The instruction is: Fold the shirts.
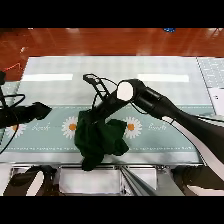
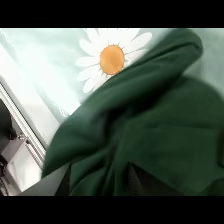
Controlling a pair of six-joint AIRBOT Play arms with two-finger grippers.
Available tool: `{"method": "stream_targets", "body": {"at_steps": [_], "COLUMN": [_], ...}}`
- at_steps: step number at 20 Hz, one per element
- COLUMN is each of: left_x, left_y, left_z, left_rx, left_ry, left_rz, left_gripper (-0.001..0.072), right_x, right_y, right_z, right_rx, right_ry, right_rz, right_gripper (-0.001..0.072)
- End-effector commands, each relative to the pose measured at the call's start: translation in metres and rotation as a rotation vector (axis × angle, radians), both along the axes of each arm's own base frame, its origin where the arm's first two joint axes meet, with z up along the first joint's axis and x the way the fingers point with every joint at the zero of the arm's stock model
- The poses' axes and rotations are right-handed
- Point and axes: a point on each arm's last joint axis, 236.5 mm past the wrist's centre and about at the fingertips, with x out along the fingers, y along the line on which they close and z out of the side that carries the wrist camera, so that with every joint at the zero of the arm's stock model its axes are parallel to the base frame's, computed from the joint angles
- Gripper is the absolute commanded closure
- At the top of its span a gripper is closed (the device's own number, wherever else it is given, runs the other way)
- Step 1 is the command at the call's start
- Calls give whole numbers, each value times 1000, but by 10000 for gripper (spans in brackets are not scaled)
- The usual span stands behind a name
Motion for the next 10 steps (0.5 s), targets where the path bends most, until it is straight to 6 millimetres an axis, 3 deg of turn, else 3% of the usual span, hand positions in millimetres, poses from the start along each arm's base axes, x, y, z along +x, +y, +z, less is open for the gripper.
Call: {"method": "stream_targets", "body": {"at_steps": [1, 3, 5, 6, 8, 10], "left_x": [-8, -14, -15, -14, -13, -7], "left_y": [-8, -10, -9, -8, -21, -54], "left_z": [-20, -32, -49, -59, -83, -99], "left_rx": [-42, -40, -53, -60, -153, -317], "left_ry": [51, 110, 191, 234, 354, 433], "left_rz": [0, -33, -34, -30, -28, -90], "left_gripper": [198, 199, 199, 199, 199, 199], "right_x": [37, 79, 109, 113, 98, 63], "right_y": [-26, -89, -179, -221, -287, -325], "right_z": [12, 42, 54, 54, 39, 12], "right_rx": [16, 10, -105, -156, -222, -244], "right_ry": [1, -37, -88, -96, -59, 10], "right_rz": [-85, -205, -367, -446, -577, -670], "right_gripper": [298, 299, 302, 302, 302, 302]}}
